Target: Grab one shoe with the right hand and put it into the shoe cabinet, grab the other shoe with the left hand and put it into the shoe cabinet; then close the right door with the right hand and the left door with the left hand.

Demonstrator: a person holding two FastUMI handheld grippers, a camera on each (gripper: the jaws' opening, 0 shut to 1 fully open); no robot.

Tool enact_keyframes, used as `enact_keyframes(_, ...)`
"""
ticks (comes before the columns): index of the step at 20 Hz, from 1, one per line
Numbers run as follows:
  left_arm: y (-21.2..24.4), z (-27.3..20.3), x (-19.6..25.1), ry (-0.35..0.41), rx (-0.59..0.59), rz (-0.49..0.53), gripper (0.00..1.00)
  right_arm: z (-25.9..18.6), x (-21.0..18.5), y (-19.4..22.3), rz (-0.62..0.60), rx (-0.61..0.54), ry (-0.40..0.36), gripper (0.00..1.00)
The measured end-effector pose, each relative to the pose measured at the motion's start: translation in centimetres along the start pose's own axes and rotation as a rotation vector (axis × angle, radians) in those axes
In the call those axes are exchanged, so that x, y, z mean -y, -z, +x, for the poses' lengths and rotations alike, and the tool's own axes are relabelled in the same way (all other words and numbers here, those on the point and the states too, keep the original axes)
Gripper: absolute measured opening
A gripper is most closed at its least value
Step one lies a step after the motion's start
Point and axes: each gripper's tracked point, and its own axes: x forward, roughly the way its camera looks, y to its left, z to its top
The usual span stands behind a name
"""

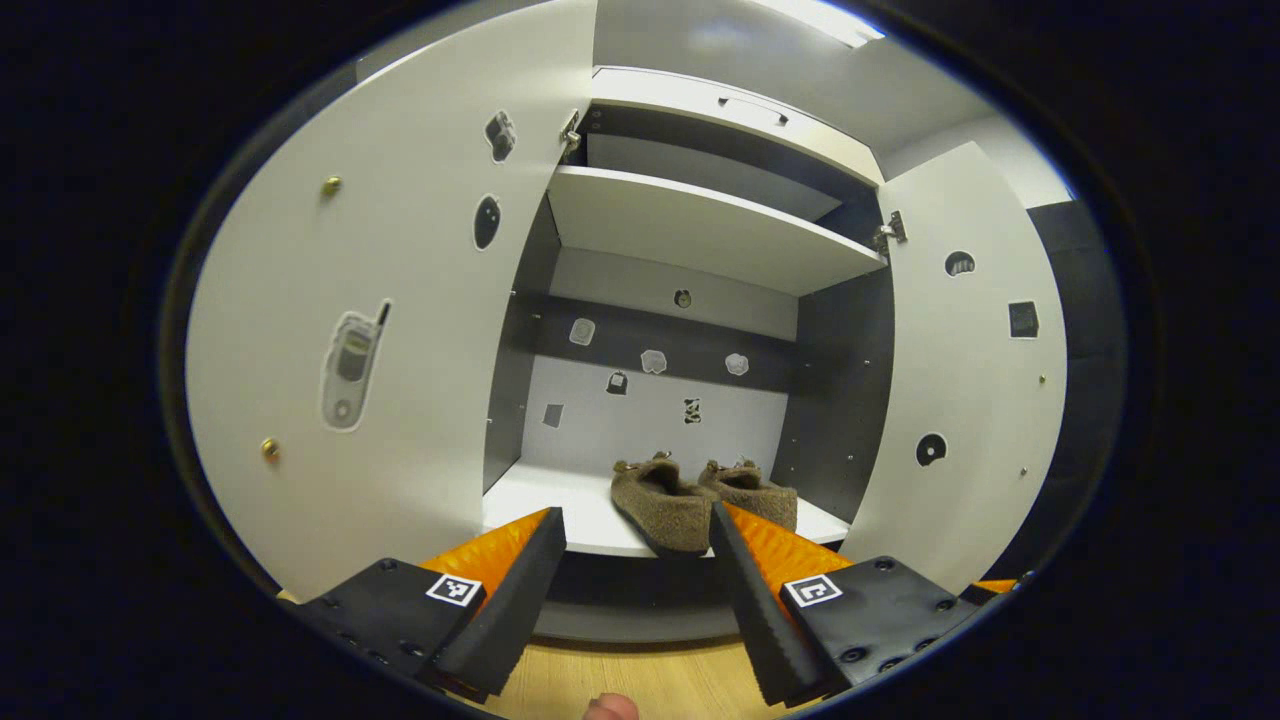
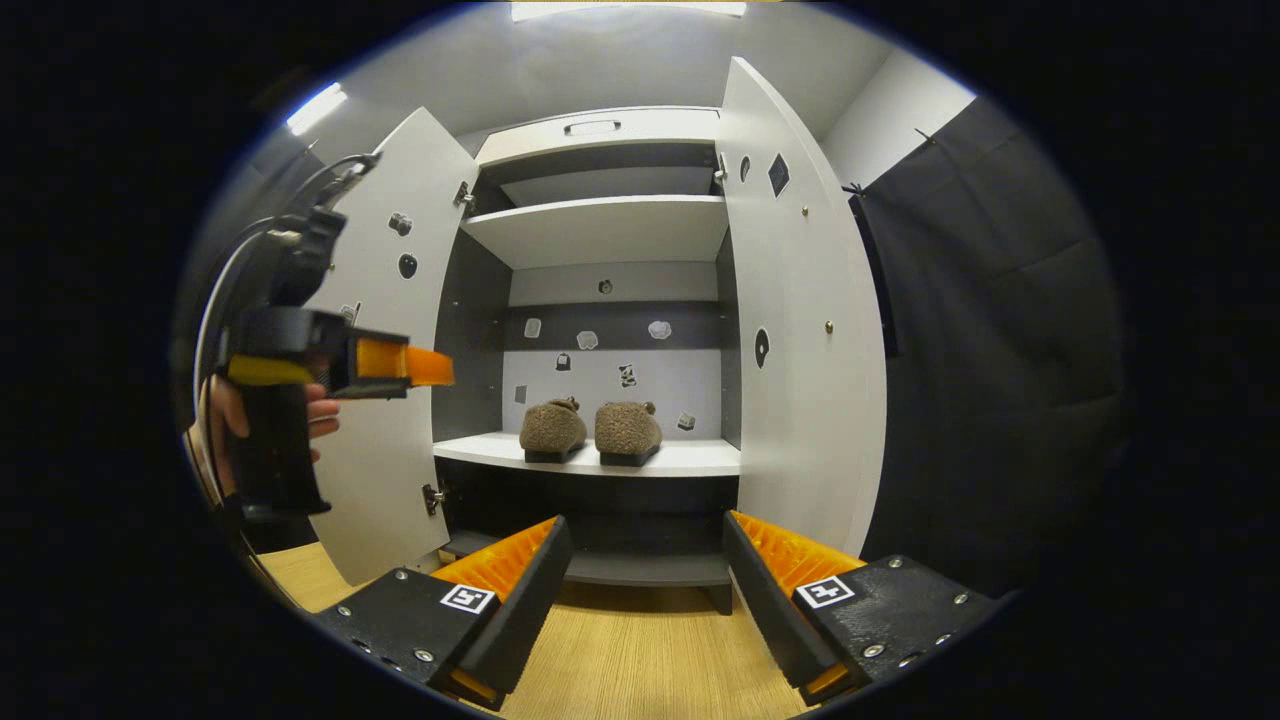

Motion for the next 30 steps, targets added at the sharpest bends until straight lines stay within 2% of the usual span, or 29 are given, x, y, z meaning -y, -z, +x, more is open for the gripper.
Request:
enact_keyframes(3, 2.2, -3.7, -0.2, -0.009, 0.006, 0.041, 0.94, -0.2, -0.2, 0.1, -0.006, -0.001, 0.000, 0.94)
enact_keyframes(6, 4.7, -6.4, -0.2, -0.037, 0.026, 0.002, 0.94, -0.6, -1.0, 0.7, 0.002, 0.000, -0.010, 0.94)
enact_keyframes(9, 6.3, -7.5, -0.3, -0.074, 0.025, 0.023, 0.94, -1.1, -1.5, 0.2, 0.040, 0.012, -0.021, 0.94)
enact_keyframes(12, 6.4, -8.0, -0.1, -0.069, 0.044, 0.068, 0.94, -1.9, -0.4, -0.9, 0.058, 0.025, -0.009, 0.94)
enact_keyframes(14, 6.5, -8.5, 0.2, -0.061, 0.048, 0.100, 0.94, -2.5, 1.3, -2.3, 0.053, 0.040, 0.005, 0.94)
enact_keyframes(17, 7.2, -8.7, 1.0, -0.036, 0.037, 0.085, 0.94, -2.5, 5.9, -4.3, 0.061, 0.025, 0.045, 0.94)
enact_keyframes(19, 7.6, -9.0, 1.1, -0.035, 0.022, 0.080, 0.94, -2.3, 9.7, -7.7, 0.063, 0.059, 0.093, 0.94)
enact_keyframes(23, 7.4, -9.3, 0.9, -0.041, 0.030, 0.100, 0.94, -1.4, 17.5, -13.5, -0.041, 0.076, 0.209, 0.94)
enact_keyframes(28, 6.9, -9.6, 0.4, -0.059, 0.034, 0.112, 0.94, 1.2, 21.4, -18.6, -0.026, 0.097, 0.241, 0.94)
enact_keyframes(30, 7.1, -9.8, 0.3, -0.067, 0.025, 0.107, 0.94, 2.2, 21.7, -19.8, -0.003, 0.120, 0.207, 0.94)
